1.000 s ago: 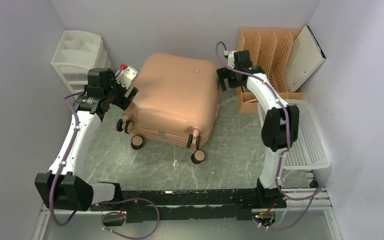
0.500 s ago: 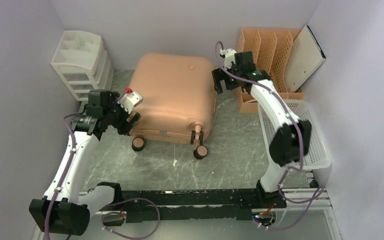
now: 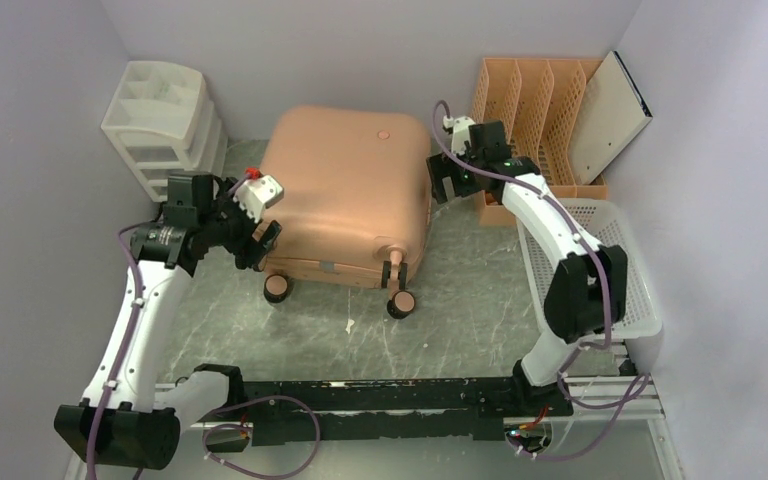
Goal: Open, take out, and arrange the luggage
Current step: Adjust the luggage at the center of the board.
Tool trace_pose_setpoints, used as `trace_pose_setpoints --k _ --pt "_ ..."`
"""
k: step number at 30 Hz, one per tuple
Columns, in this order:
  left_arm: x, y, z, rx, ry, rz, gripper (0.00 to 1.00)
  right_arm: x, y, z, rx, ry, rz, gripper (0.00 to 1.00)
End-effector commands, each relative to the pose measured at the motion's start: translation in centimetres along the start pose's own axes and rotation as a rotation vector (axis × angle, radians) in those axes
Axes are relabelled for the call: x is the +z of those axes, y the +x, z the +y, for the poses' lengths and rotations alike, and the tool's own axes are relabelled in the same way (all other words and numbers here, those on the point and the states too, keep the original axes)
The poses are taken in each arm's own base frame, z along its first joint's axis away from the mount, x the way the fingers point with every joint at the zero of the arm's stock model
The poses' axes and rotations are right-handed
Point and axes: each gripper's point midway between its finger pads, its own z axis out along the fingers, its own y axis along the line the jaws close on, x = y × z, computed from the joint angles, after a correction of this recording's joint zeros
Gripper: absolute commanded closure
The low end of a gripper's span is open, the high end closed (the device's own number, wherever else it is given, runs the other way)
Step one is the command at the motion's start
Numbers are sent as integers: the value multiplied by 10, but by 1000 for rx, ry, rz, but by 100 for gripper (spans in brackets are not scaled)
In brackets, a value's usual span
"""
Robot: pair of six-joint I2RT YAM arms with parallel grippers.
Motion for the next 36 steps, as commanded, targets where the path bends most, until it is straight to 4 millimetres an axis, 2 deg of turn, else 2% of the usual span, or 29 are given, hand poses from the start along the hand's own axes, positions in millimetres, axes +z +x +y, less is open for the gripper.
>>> trace_pose_setpoints --k 1,5,10,13,18,20,21,24,26,32,34,36 --pt "1 -8 -21 -39 142 -7 9 14 0 -4 46 18 3 0" --pt "10 14 -19 -33 141 83 9 35 7 -4 52 6 31 0" --pt "6 22 -15 -53 138 161 9 64 7 -5 58 0 61 1" --pt "7 36 -19 -76 165 240 10 81 2 0 68 -18 67 1" --pt "9 54 -37 -72 264 301 12 112 -8 12 69 -56 67 1" --pt "8 57 -41 -69 294 312 13 121 -23 14 74 -74 55 1" --pt "8 56 -44 -64 319 312 14 129 -23 16 78 -85 63 1" --pt "3 52 -60 -51 428 293 15 139 -47 22 76 -123 31 1" --pt "1 46 -67 -46 484 267 11 145 -57 30 66 -148 9 1" --pt "13 24 -83 -82 622 195 4 159 -87 58 8 -195 -65 0" --pt "17 15 -90 -100 676 180 4 154 -107 46 6 -108 -118 1" --pt "19 5 -96 -107 725 155 4 137 -133 26 4 4 -192 1"
